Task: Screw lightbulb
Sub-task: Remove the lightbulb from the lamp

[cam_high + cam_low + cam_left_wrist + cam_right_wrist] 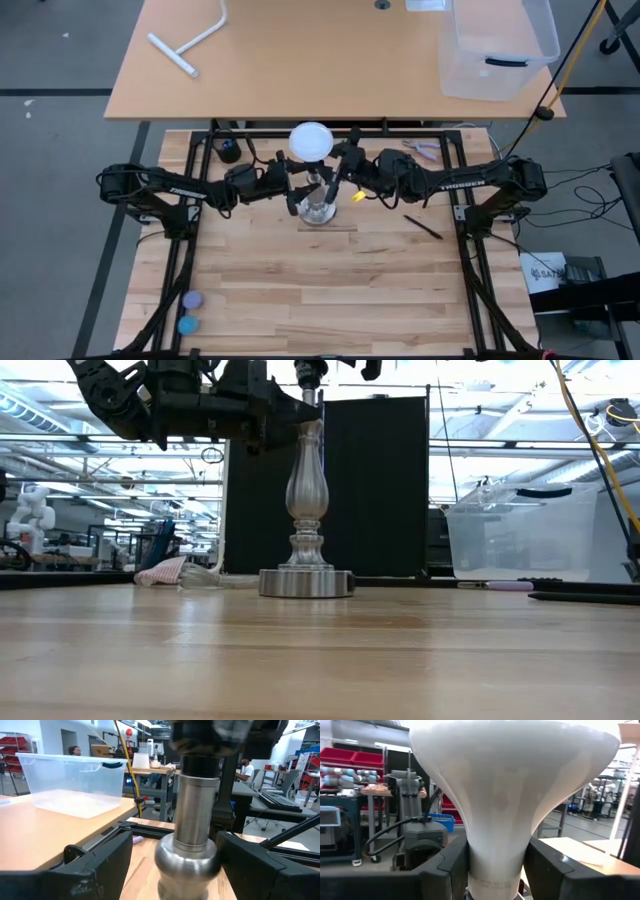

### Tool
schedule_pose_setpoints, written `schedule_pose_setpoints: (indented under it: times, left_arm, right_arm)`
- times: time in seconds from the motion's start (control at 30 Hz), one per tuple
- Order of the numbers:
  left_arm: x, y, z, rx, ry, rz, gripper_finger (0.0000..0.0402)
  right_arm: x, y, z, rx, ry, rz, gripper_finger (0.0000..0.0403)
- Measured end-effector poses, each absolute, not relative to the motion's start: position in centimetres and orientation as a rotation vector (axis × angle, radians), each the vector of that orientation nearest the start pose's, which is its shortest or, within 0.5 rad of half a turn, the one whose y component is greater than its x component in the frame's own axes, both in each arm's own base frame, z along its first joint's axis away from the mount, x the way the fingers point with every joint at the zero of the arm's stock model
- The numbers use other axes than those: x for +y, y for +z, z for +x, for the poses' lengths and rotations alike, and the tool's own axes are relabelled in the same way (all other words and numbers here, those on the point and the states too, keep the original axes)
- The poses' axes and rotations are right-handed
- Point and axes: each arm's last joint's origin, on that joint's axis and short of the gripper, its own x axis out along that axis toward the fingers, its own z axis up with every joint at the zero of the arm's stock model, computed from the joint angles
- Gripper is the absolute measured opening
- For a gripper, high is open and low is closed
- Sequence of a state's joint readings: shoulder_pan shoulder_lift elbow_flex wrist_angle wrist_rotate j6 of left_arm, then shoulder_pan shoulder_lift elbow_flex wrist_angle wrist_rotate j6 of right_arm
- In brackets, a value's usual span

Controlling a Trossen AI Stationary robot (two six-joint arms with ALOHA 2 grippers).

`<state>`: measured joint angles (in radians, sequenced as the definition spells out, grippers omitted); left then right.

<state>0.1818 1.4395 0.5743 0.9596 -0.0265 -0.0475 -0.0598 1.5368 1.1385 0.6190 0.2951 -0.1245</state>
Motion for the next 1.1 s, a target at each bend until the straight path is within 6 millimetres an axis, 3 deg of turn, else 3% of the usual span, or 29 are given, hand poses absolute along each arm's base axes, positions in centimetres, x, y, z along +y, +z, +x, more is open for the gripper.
schedule_pose_setpoints:
  times: [0.27,0.57,1.1]
  left_arm:
    - [5.2,22.7,28.1,-0.099,0.196,-0.04,0.0291]
    - [4.9,22.7,28.2,-0.096,0.04,-0.001,0.0291]
    - [4.9,22.6,28.2,-0.093,0.064,-0.007,0.0291]
  right_arm:
    - [-3.6,34.8,35.2,-0.193,-0.329,-0.11,0.0152]
    - [-4.9,34.8,35.0,-0.179,-0.223,-0.119,0.0149]
    - [-7.4,34.6,34.5,-0.15,-0.084,-0.08,0.0159]
